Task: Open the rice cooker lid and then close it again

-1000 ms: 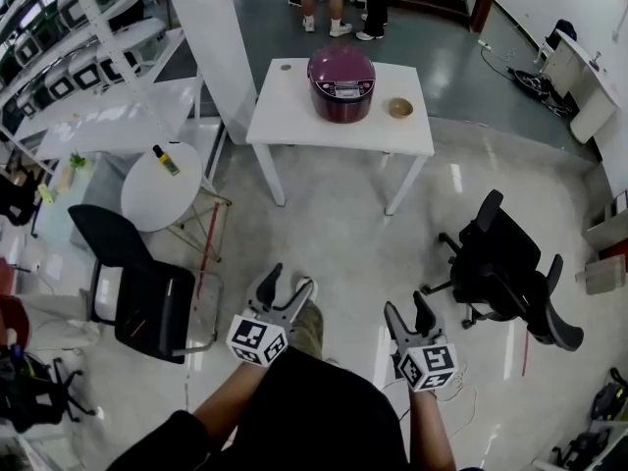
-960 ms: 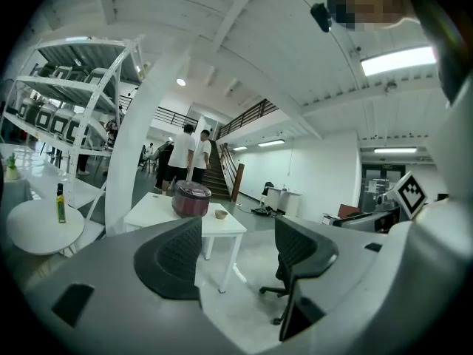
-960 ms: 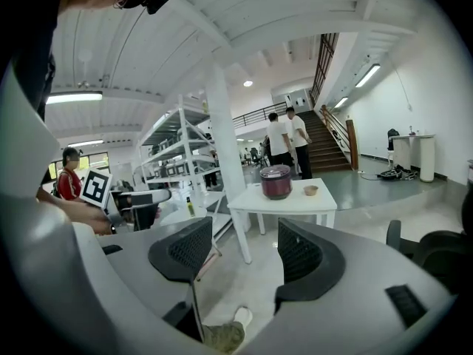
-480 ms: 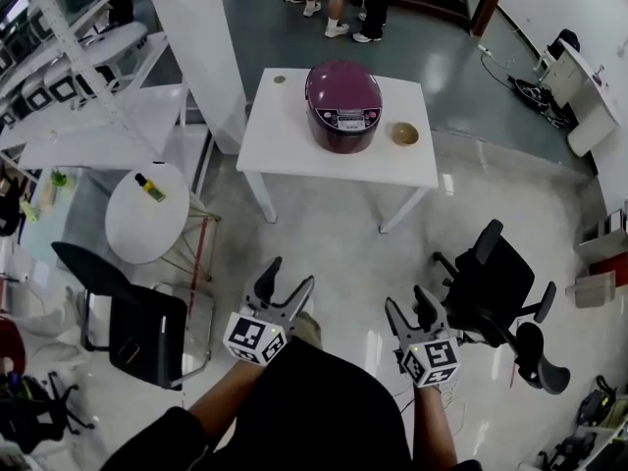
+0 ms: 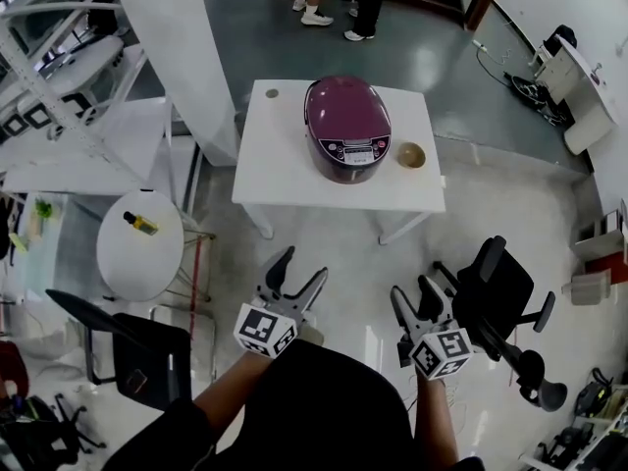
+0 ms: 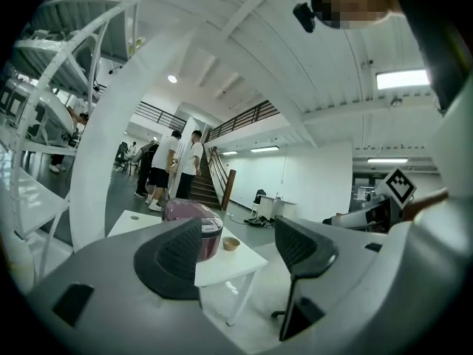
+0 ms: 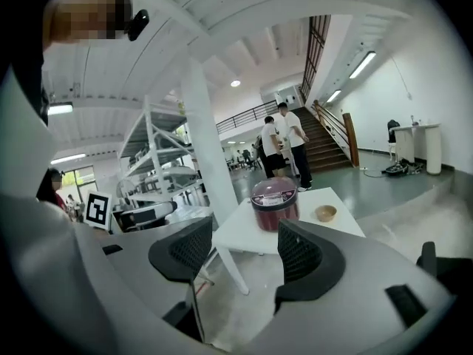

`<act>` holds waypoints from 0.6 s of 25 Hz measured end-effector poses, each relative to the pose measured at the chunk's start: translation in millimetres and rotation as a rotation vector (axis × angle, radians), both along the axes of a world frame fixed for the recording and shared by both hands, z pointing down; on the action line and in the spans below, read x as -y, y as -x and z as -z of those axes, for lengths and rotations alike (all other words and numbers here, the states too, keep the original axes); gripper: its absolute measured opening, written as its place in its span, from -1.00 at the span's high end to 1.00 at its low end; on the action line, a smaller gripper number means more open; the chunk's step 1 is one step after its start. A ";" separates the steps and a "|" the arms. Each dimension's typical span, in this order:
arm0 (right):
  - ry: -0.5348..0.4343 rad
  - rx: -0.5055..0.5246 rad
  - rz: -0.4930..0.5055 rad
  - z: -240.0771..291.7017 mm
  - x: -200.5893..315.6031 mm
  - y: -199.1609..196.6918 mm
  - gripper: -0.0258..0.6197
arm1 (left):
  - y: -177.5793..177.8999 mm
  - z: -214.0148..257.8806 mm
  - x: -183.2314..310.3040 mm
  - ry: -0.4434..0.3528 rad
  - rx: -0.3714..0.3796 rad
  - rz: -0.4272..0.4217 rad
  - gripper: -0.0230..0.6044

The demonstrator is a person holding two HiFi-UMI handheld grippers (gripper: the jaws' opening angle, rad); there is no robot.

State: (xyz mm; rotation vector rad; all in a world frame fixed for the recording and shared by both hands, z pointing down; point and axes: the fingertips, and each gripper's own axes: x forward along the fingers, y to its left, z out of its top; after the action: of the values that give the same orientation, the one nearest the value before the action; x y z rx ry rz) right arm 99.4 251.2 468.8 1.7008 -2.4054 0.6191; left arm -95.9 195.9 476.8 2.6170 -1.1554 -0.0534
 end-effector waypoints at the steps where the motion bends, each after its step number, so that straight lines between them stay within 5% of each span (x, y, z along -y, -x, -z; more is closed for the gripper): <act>1: -0.001 -0.028 0.012 -2.7 8.9 5.5 0.16 | 2.7 -2.4 7.6 0.003 -0.002 -0.003 0.01; 5: 0.033 -0.098 0.049 -18.0 31.6 17.5 0.16 | 9.5 -19.5 32.2 0.032 -0.014 -0.009 0.01; 15: 0.088 -0.081 0.040 -38.8 50.8 25.4 0.16 | 28.5 -30.0 64.0 0.044 -0.016 0.009 0.01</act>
State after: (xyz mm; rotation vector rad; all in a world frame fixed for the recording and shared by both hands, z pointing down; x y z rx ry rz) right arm 74.0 200.4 507.6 1.6074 -2.3159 0.6280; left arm -124.3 132.0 506.8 2.5682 -1.1504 -0.0493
